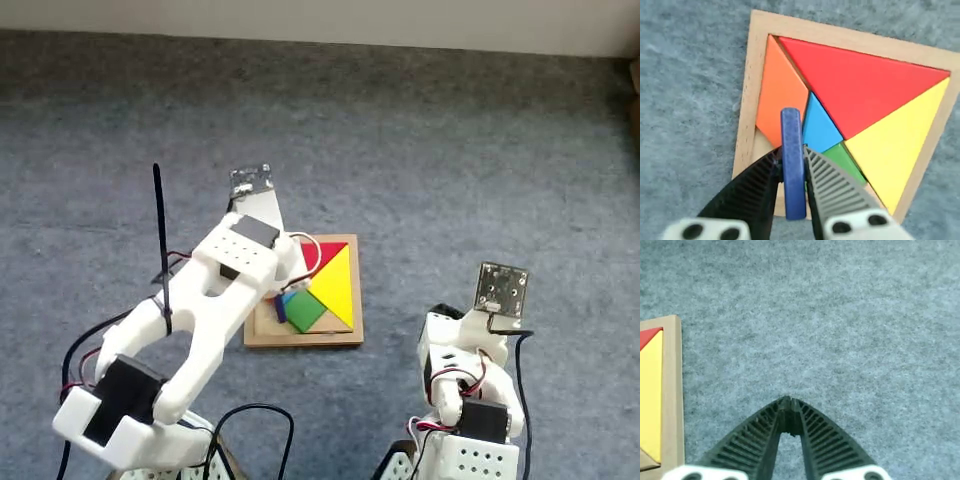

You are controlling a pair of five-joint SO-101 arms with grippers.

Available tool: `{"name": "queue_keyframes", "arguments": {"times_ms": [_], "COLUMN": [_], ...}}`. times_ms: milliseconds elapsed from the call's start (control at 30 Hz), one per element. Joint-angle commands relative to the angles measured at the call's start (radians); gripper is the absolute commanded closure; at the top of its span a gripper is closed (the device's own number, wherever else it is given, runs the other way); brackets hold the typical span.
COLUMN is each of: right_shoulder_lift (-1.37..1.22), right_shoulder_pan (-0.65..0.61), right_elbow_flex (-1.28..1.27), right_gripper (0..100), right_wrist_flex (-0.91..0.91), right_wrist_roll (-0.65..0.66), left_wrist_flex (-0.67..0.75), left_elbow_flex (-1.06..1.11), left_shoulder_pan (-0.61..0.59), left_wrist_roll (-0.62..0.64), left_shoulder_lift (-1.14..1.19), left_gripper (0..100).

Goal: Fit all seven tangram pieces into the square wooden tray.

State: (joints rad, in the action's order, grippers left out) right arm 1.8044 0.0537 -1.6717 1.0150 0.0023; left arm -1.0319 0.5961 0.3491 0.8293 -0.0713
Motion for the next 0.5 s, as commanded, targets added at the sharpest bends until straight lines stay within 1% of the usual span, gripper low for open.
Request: {"name": "queue_keyframes", "arguments": {"times_ms": [0,133,333,467], "right_shoulder_lift": [-0.005,-0.005,-0.005,-0.005], "right_shoulder_pan": [0.015,0.015,0.015,0.015], "right_elbow_flex": [-0.11,-0.11,-0.11,-0.11], "right_gripper": [99.4,99.4,99.4,99.4], "right_wrist_flex": [-0.013,-0.013,-0.013,-0.013], "right_wrist_roll": [-0.002,-0.002,-0.002,-0.002], "left_wrist_flex": [0.012,0.018,0.014,0.012], "left_elbow_flex": [-0.001,0.012,0.012,0.015], "left_shoulder_pan": [0.019,0.019,0.019,0.019], "left_wrist_roll": [0.069,0.103,0.104,0.106], "left_shoulder_lift": [-0.042,-0.042,-0.042,-0.051], "left_gripper": [99,97,78,77]}}
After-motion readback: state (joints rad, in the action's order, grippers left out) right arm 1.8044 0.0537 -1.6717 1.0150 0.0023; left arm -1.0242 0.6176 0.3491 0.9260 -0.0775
